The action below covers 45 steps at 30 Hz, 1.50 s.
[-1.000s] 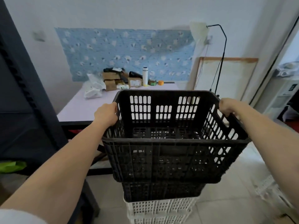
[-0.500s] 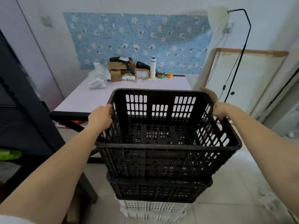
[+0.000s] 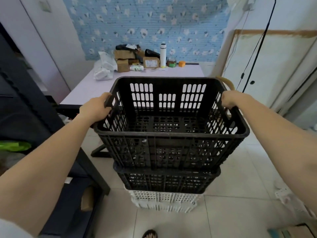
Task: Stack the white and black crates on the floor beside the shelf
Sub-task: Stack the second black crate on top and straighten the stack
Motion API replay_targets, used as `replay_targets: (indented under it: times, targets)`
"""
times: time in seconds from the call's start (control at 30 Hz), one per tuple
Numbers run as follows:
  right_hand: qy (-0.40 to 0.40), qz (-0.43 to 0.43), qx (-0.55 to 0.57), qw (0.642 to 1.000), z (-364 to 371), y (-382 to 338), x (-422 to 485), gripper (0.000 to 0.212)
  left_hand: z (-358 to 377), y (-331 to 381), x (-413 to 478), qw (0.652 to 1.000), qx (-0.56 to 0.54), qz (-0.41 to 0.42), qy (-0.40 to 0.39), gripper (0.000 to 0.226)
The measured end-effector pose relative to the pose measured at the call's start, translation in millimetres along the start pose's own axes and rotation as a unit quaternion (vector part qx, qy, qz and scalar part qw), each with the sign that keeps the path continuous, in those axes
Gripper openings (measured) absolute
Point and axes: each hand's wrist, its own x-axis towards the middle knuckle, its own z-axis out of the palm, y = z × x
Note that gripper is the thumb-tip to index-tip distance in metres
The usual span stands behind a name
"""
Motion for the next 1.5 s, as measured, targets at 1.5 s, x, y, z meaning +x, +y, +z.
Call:
replay_targets:
  times: [1.5]
  targets:
    - [0.092, 0.071, 0.398, 0.91, 314.6, 33.8, -77.9, 0.065, 226.3, -68.1, -102.1, 0.944, -0.286, -0.074, -0.144, 0.098]
